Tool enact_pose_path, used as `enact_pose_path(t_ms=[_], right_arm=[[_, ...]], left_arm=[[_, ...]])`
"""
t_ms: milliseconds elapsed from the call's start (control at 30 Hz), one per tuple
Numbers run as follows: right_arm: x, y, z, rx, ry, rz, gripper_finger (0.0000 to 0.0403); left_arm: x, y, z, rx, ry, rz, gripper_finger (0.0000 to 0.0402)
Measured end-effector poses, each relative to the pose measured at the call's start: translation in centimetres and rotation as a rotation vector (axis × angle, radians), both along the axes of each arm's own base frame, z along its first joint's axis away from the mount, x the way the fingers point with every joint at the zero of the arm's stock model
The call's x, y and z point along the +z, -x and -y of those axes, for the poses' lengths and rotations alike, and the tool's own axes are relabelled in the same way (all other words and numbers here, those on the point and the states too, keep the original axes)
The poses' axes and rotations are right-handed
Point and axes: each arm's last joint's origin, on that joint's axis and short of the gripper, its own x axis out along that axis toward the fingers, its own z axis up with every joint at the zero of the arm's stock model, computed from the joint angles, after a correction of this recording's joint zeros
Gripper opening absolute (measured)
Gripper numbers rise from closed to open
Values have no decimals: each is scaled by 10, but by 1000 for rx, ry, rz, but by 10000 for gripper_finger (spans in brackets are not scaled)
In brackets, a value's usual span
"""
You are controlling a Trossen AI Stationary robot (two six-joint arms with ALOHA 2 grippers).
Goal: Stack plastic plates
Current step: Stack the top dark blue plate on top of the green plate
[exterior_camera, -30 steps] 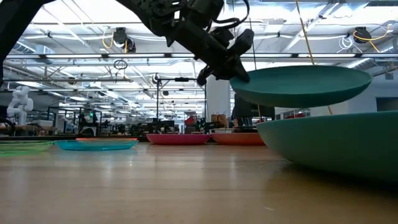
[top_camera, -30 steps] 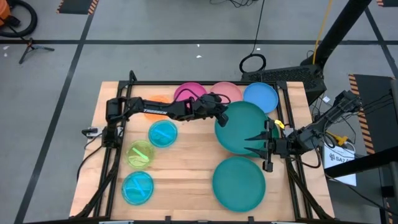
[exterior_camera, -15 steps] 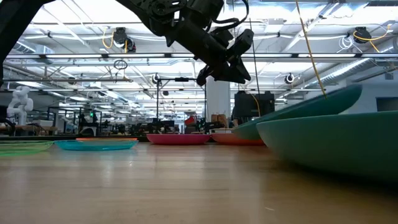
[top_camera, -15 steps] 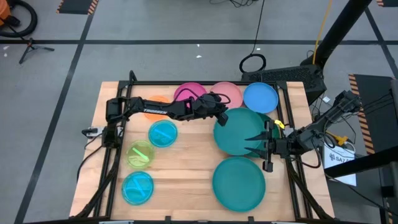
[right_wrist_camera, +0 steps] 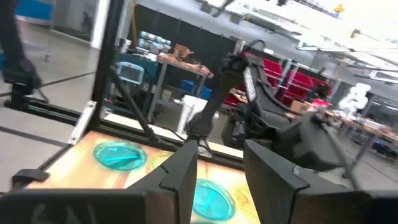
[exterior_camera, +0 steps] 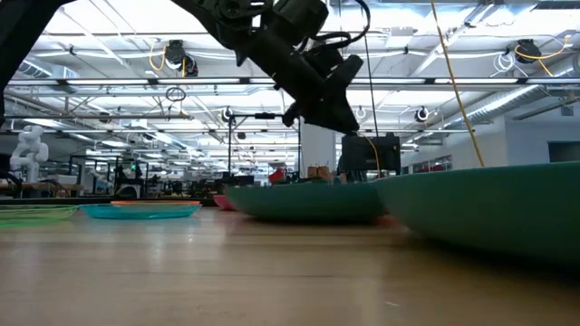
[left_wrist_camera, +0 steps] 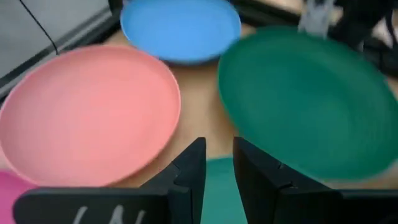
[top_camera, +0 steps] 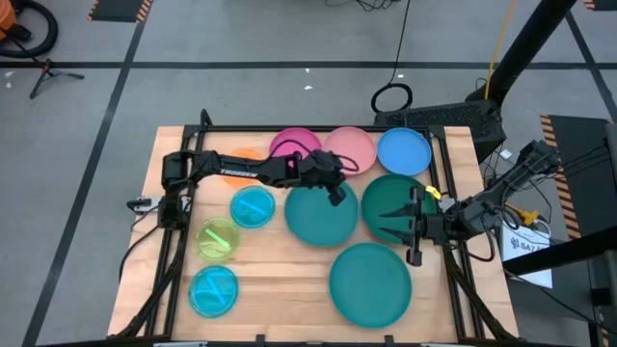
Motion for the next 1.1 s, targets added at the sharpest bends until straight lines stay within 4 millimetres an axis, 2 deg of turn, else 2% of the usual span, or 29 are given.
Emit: enact_pose_path(t_ms=[233, 367, 500, 667, 733, 1000, 1100], right_arm=[[-2, 0, 4, -126, -19, -22, 123], [-2, 0, 4, -130, -22, -22, 123], [-3, 0, 4, -130, -26, -27, 123], [-4, 0, 4, -130, -26, -32, 123], [-4, 0, 4, -129, -31, -36, 123], [-8, 0, 4, -129, -38, -59, 123], [-6, 0, 4, -129, -43, -44, 123]], left_arm=[[-3, 32, 5, 6, 48, -314, 86], [-9, 51, 12, 20, 42, -528, 86], [-10, 61, 17, 25, 6, -646, 86], [1, 72, 30, -38, -44, -662, 86], [0, 83, 32, -44, -53, -667, 86], [-4, 130, 36, 31, -31, -425, 86], [-7, 136, 38, 75, 6, -362, 86]])
